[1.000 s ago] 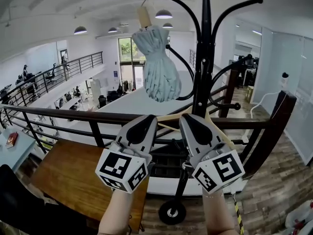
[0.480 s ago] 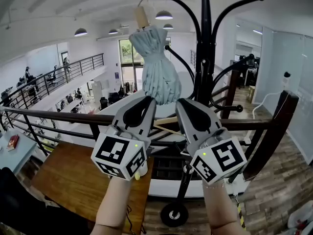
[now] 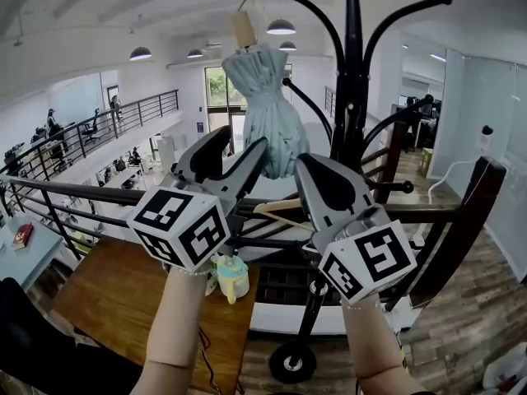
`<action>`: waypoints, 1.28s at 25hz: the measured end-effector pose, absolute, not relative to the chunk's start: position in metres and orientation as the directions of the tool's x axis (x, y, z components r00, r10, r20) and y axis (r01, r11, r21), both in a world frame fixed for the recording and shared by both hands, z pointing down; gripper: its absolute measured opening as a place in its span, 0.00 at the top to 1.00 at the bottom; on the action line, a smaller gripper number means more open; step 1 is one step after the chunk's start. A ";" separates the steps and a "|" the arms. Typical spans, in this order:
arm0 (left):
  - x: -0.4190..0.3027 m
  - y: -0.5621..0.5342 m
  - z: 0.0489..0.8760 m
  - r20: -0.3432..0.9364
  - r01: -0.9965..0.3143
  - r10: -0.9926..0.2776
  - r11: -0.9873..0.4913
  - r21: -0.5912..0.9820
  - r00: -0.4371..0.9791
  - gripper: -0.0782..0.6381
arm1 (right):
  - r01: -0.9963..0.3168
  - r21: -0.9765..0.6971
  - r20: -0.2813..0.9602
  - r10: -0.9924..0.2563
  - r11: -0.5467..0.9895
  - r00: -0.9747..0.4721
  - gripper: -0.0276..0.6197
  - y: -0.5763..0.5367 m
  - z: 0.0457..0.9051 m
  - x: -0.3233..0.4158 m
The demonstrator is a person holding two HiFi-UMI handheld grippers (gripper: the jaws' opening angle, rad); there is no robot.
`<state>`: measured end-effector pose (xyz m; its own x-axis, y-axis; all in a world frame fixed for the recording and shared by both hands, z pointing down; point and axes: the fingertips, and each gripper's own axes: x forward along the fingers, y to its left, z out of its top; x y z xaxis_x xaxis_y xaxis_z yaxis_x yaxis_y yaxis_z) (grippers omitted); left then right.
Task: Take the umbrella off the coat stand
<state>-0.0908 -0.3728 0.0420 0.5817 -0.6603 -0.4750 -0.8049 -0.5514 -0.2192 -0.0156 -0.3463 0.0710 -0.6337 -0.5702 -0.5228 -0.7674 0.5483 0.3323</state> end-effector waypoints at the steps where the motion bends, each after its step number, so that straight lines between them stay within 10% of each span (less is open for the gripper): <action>1: -0.090 -0.375 0.038 -0.470 -0.801 -0.658 -0.556 -0.223 0.588 0.53 | -0.768 0.333 -0.525 -0.568 0.547 -0.633 0.91 -0.346 0.069 -0.015; 32: -0.071 -0.440 -0.009 -0.380 -0.531 -0.503 -0.847 0.036 0.777 0.44 | -0.754 0.395 -0.567 -0.506 0.525 -0.650 0.91 -0.352 0.048 -0.021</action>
